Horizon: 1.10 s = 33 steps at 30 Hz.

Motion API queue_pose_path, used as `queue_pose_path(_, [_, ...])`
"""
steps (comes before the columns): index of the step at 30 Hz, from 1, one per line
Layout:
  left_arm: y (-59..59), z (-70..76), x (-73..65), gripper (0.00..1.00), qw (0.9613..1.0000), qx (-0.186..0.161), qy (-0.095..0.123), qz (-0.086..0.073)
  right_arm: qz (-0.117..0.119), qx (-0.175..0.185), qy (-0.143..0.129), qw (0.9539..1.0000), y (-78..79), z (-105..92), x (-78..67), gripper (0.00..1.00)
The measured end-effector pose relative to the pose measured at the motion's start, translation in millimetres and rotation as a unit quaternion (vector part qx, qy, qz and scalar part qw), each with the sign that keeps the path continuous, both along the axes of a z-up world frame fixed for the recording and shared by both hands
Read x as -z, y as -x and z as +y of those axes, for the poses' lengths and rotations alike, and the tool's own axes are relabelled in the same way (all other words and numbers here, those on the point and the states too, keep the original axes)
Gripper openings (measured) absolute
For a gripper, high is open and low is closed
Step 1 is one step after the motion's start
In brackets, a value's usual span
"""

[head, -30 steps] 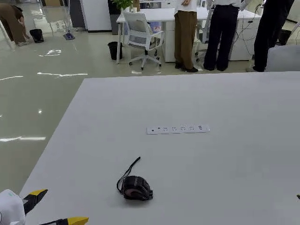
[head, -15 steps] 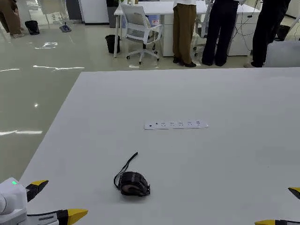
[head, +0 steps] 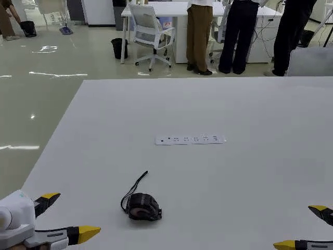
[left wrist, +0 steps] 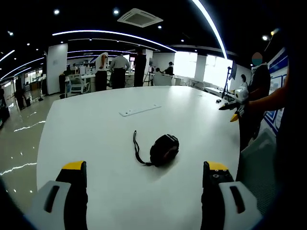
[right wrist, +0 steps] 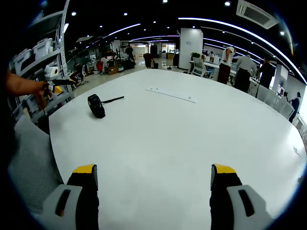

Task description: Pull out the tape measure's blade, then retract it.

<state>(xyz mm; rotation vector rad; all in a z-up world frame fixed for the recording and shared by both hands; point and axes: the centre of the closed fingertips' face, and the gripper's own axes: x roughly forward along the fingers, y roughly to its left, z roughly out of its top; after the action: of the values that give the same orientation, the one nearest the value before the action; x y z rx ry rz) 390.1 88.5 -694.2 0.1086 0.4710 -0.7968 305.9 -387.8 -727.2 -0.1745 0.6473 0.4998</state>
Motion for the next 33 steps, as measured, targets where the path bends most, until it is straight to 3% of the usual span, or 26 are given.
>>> queue_pose_path(2, [-4.2,-1.6,1.6,0.99,1.0000,0.006,-0.002,-0.002,-0.004,-0.013,-0.003,0.9999,-3.2,4.3,-0.2,1.00])
queue_pose_path(4, [-9.6,-3.4,-0.5,0.99,0.9998,0.010,-0.003,-0.018,-0.025,-0.031,0.002,0.9992,-7.5,7.1,-1.9,1.00])
queue_pose_path(6, [-12.5,-6.8,-2.4,0.99,0.9998,0.013,0.006,-0.016,-0.020,-0.033,0.001,0.9992,-10.3,6.6,1.5,1.00])
queue_pose_path(8, [-15.2,-10.2,-3.6,0.99,0.9995,0.019,0.006,-0.025,-0.024,-0.039,0.003,0.9990,-13.9,6.4,2.3,1.00])
queue_pose_path(15, [-22.3,-17.4,10.0,0.99,0.9992,0.039,-0.005,-0.005,-0.021,-0.044,0.005,0.9988,-22.5,8.2,7.4,1.00])
queue_pose_path(26, [-29.7,-36.4,23.2,0.97,0.9967,0.079,-0.018,-0.001,-0.023,-0.072,0.003,0.9971,-36.0,22.6,12.9,1.00])
queue_pose_path(28, [-32.2,-39.9,26.3,0.96,0.9961,0.086,-0.022,0.000,-0.021,-0.075,0.003,0.9970,-38.8,23.1,17.4,1.00])
queue_pose_path(30, [-33.2,-44.4,31.3,0.93,0.9953,0.093,-0.024,0.014,-0.016,-0.077,0.002,0.9969,-41.3,24.5,23.7,1.00])
queue_pose_path(33, [-38.8,-51.9,36.8,0.94,0.9946,0.099,-0.030,0.014,-0.005,-0.080,0.000,0.9968,-44.5,26.4,34.1,1.00])
